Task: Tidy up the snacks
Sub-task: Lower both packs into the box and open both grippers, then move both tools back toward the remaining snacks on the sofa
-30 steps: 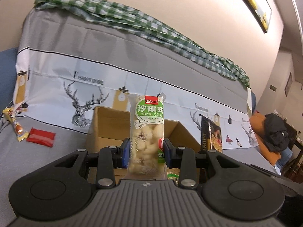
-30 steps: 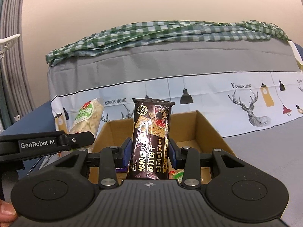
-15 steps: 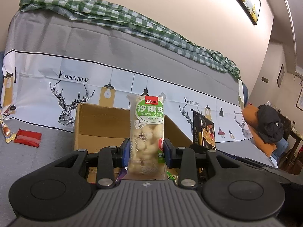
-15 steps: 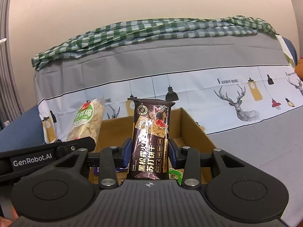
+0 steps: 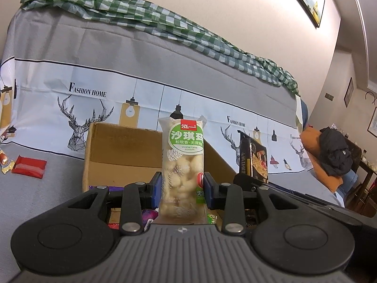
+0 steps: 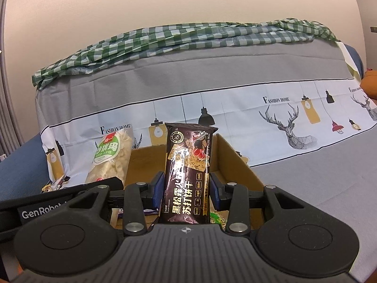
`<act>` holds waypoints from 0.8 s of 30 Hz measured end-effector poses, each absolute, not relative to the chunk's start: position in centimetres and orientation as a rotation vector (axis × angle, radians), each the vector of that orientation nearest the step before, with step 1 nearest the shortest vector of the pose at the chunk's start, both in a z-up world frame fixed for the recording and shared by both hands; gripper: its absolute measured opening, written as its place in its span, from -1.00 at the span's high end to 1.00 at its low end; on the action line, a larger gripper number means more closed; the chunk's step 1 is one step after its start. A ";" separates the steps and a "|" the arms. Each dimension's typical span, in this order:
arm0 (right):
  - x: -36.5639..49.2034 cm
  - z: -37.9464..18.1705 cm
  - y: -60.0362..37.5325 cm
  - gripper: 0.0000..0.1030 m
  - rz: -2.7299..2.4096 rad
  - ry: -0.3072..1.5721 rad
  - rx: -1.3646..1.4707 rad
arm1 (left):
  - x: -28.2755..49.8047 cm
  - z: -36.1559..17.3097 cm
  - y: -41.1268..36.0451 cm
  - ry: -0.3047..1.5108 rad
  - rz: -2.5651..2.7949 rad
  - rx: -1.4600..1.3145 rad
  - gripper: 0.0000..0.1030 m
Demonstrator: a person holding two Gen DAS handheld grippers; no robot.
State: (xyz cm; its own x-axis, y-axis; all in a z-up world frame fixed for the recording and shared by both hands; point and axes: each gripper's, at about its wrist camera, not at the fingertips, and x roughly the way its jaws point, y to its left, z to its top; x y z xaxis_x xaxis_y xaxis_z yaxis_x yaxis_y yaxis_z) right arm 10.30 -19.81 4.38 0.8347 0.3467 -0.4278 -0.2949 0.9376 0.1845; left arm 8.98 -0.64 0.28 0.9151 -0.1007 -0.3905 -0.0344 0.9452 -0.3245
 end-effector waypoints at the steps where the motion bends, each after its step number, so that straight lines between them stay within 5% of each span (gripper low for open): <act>1: 10.3 4.4 -19.9 0.21 0.338 0.472 0.114 | 9.0 0.3 -0.6 0.416 -0.036 -0.335 0.24; 5: 10.7 4.1 -19.8 0.17 0.341 0.500 0.120 | 9.5 -0.1 -0.2 0.448 -0.053 -0.360 0.16; 7: 10.8 4.0 -19.7 -0.07 0.305 0.509 0.110 | 9.6 -0.3 0.3 0.458 -0.044 -0.383 -0.12; 10: 11.0 3.9 -20.0 -0.36 0.275 0.515 0.119 | 9.4 -0.3 0.8 0.449 -0.027 -0.384 -0.18; 17: 10.8 3.8 -19.4 -0.39 0.282 0.513 0.116 | 8.2 -0.2 2.0 0.439 -0.016 -0.339 -0.17; 24: 10.5 3.8 -17.4 -0.38 0.341 0.519 0.087 | 6.7 -0.3 5.1 0.471 0.036 -0.350 0.38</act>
State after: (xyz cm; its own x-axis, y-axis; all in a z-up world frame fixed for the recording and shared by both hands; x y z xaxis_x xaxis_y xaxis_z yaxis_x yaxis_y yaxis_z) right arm 10.50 -17.42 3.81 0.8135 0.3405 -0.4714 -0.2970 0.9402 0.1665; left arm 6.74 5.14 -0.30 0.8917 -0.0457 -0.4502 -0.1144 0.9398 -0.3221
